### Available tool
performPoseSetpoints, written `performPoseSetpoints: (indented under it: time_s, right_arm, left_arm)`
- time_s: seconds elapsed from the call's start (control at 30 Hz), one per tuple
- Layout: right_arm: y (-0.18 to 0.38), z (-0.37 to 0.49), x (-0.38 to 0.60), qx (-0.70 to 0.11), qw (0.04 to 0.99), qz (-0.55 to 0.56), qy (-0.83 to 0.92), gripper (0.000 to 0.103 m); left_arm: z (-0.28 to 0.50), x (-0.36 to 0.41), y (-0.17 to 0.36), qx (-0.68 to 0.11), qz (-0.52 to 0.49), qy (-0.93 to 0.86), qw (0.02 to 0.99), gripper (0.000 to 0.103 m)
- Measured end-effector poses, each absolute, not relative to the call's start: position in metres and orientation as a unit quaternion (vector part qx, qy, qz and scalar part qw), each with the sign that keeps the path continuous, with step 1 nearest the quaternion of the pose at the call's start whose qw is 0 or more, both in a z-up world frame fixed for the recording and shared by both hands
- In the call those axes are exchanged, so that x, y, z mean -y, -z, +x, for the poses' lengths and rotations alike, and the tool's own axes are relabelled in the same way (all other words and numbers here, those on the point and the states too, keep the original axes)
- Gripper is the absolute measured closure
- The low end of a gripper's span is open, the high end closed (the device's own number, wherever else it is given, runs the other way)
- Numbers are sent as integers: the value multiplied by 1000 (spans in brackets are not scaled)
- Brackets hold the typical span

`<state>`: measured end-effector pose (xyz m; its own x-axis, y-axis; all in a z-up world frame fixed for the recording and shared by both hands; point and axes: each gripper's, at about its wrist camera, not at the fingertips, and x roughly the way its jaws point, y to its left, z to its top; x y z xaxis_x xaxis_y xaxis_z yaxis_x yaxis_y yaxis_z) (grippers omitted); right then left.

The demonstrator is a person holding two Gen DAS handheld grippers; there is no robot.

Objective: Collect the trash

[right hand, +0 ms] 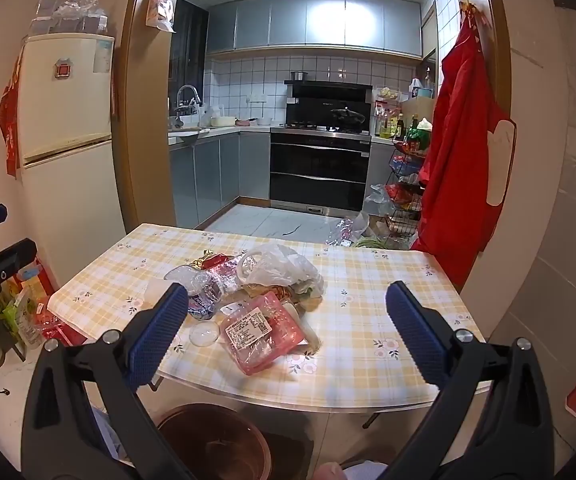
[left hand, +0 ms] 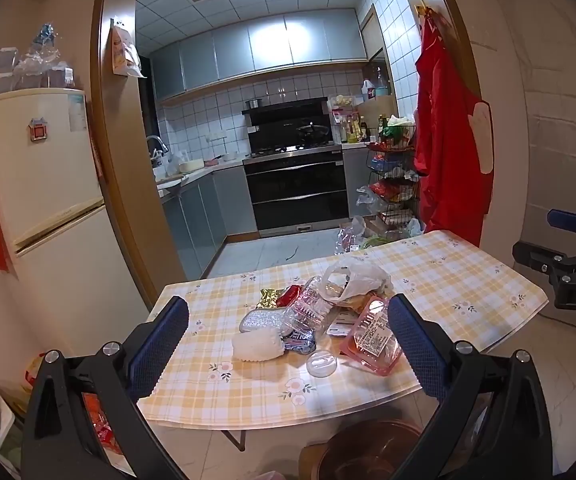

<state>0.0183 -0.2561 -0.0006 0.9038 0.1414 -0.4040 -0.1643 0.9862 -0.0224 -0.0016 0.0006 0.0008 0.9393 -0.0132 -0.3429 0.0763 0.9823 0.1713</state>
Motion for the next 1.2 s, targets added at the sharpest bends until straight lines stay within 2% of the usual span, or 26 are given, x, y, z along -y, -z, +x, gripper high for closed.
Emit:
performPoseSetpoints:
  time_s: [1.2]
  right_arm:
    - [-4, 18, 259, -206, 975, -30, -76, 6]
  left_arm:
    - [-6, -1, 6, -177, 90, 28, 980, 5]
